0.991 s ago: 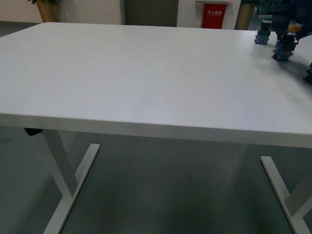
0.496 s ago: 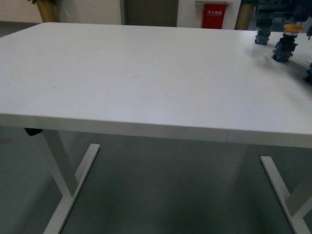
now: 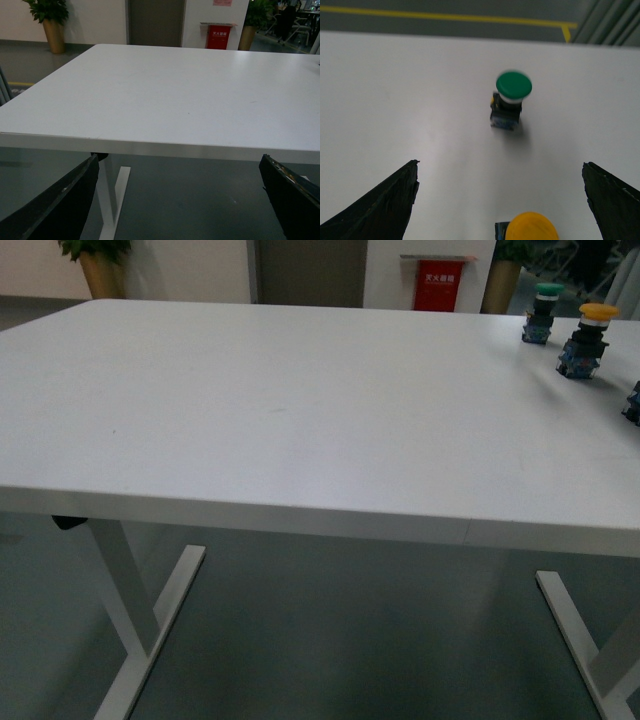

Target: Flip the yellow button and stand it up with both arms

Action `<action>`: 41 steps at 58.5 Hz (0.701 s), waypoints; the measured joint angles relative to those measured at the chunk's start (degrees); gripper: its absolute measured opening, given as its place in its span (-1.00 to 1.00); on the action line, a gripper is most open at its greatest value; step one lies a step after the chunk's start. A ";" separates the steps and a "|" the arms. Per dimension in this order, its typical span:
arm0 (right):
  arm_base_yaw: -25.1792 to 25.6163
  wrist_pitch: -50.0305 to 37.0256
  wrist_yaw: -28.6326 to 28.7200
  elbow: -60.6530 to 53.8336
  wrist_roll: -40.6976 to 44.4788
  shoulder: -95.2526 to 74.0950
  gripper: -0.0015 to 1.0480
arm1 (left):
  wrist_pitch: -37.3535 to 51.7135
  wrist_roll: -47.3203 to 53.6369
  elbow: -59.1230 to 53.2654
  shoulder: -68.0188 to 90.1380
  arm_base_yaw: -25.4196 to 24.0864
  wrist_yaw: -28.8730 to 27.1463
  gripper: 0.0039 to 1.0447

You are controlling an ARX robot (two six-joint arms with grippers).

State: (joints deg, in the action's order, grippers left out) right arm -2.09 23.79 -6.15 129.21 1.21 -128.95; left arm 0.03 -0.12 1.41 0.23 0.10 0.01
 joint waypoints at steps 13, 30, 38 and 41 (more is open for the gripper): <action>0.28 -8.68 11.13 -30.93 0.85 32.87 0.87 | 0.00 0.00 0.00 -0.02 0.00 0.00 0.89; 1.25 -12.02 16.26 -57.24 -1.38 59.93 0.78 | 0.00 0.00 0.00 -0.02 0.00 0.00 0.89; 2.12 -30.45 6.14 -83.10 -1.33 80.28 0.14 | 0.00 0.00 0.00 -0.02 0.00 0.00 0.89; 2.12 -32.79 6.16 -92.21 -1.33 86.14 -0.09 | 0.00 0.00 0.00 -0.02 0.00 0.00 0.89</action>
State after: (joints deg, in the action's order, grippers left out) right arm 0.03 -8.99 0.01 36.99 -0.12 -42.81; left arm 0.03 -0.12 1.41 0.21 0.10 0.01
